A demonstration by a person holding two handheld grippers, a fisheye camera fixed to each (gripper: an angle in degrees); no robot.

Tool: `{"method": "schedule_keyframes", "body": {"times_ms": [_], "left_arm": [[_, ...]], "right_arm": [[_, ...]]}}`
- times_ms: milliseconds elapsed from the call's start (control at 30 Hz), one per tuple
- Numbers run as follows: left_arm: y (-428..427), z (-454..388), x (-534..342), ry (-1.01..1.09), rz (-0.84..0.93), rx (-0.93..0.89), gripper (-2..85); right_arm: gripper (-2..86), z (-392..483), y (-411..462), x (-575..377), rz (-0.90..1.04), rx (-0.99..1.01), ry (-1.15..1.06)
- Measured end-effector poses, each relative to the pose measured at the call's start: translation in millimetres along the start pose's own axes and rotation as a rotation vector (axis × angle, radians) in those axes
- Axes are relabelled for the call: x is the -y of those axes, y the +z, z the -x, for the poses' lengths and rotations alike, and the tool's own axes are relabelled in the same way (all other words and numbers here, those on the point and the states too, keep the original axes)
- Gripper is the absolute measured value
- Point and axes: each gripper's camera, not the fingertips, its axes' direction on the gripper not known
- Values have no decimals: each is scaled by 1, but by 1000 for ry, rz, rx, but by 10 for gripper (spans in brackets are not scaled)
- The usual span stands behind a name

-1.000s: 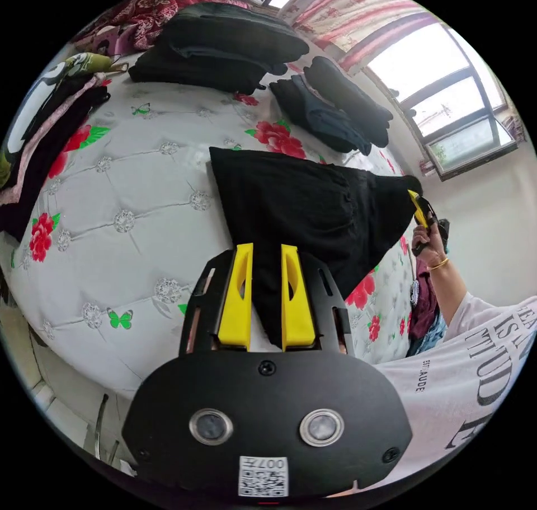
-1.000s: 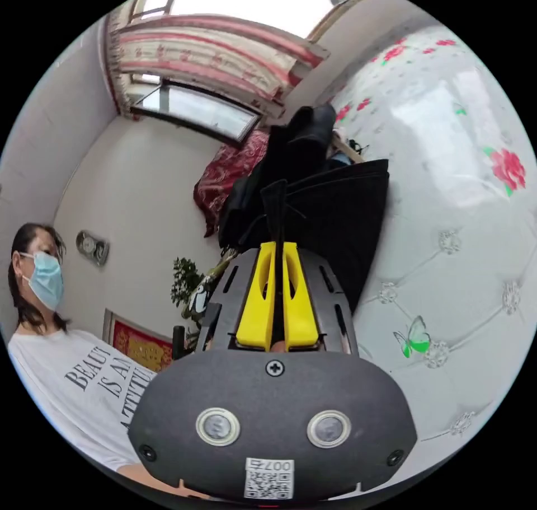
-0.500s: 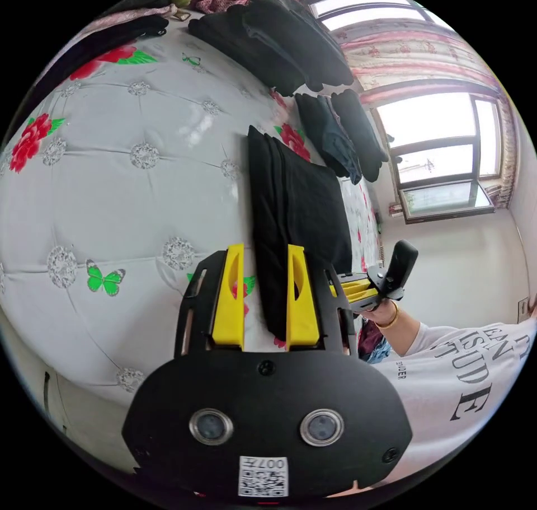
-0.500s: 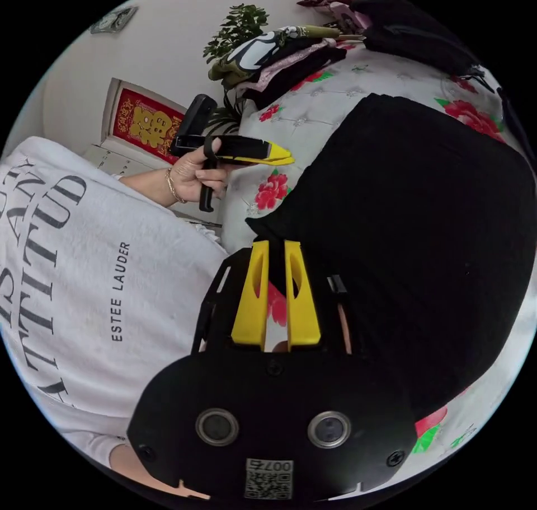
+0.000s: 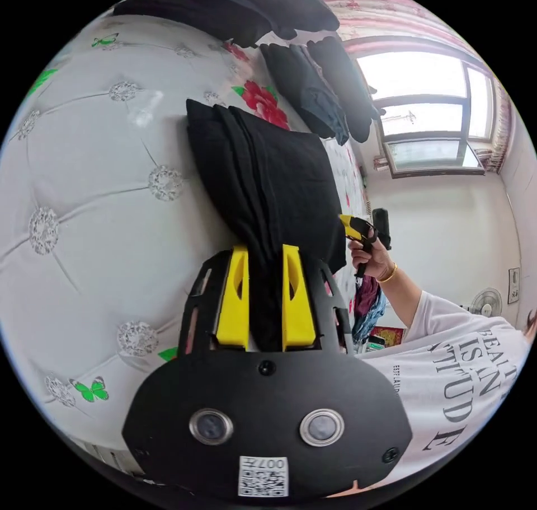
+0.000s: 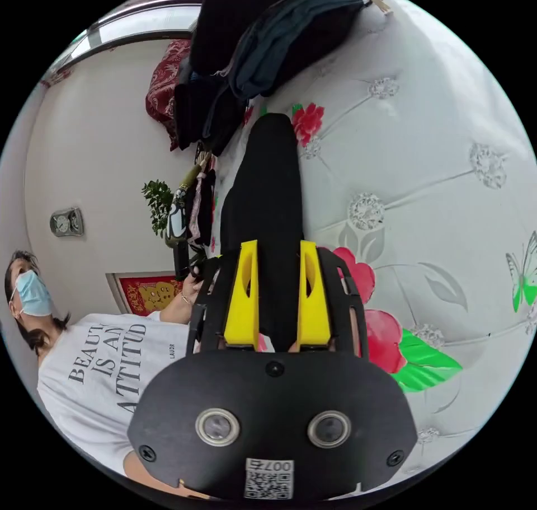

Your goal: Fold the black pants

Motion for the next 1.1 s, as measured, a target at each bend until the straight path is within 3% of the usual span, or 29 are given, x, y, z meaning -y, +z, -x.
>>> {"method": "schedule_keyframes", "body": {"times_ms": [200,367,700,800,900,1000,1100], "left_arm": [[-25,-19,11,70,-61,-79,38],[-46,-64,40,185,-89,-106,35],[-120,-261,182,651,-382,-194,37],[-111,-298,240,577,-409,-104,48],[-64,-295,290,386,-294,100,81],[-18,-269,273,340,-251,205,95],[31,-243,209,393,-205,350,96]], "right_arm": [[55,11,-6,-19,-84,58,13],[40,76,-39,-9,-158,113,-153],[37,253,-183,60,-474,66,-603],[41,277,-206,102,-549,-1,-547],[46,261,-204,138,-651,-128,-342],[48,223,-173,136,-685,-291,-228],[46,171,-104,102,-525,-452,-223]]}}
